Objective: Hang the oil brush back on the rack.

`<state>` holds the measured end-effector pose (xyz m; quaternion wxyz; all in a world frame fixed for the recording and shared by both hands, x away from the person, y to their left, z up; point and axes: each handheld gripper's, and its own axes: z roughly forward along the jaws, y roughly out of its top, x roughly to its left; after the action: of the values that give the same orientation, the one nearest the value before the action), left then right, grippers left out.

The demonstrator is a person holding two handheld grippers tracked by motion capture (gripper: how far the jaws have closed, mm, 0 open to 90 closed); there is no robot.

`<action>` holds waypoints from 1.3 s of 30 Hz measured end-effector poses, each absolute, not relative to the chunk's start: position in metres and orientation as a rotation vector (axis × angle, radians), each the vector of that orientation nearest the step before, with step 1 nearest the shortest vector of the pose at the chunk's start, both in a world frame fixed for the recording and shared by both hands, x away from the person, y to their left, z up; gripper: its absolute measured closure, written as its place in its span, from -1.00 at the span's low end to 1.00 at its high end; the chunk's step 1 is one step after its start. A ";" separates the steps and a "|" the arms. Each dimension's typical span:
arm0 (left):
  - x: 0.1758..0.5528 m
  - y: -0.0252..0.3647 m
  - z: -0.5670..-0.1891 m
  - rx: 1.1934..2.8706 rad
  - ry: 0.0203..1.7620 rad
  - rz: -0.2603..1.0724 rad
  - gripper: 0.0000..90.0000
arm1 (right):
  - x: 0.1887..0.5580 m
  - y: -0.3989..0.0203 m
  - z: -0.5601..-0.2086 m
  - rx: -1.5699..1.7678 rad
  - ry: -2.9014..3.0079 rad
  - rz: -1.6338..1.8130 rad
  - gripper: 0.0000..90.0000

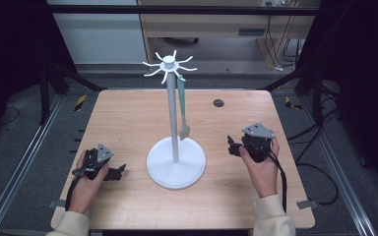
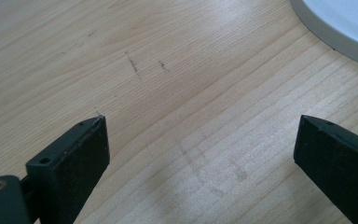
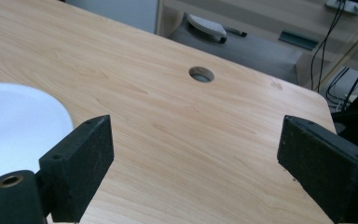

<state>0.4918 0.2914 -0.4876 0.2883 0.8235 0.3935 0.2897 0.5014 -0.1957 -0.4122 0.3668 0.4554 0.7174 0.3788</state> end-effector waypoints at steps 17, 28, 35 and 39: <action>0.492 0.293 -0.487 2.179 1.060 0.781 -0.94 | 0.515 -0.210 -0.453 1.246 1.956 0.881 -0.75; 0.492 0.293 -0.487 2.174 1.062 0.781 -0.94 | 0.527 -0.222 -0.471 1.341 1.951 0.947 -0.72; 0.492 0.293 -0.486 2.173 1.060 0.784 -0.94 | 0.533 -0.225 -0.478 1.359 1.954 0.960 -0.72; 0.491 0.293 -0.486 2.173 1.059 0.785 -0.94 | 0.534 -0.226 -0.482 1.359 1.984 0.926 -0.73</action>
<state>0.4914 0.2935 -0.4858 0.2954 0.8168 0.3982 0.2951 0.5336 -0.2256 -0.4824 0.2787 0.5065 0.7393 0.3453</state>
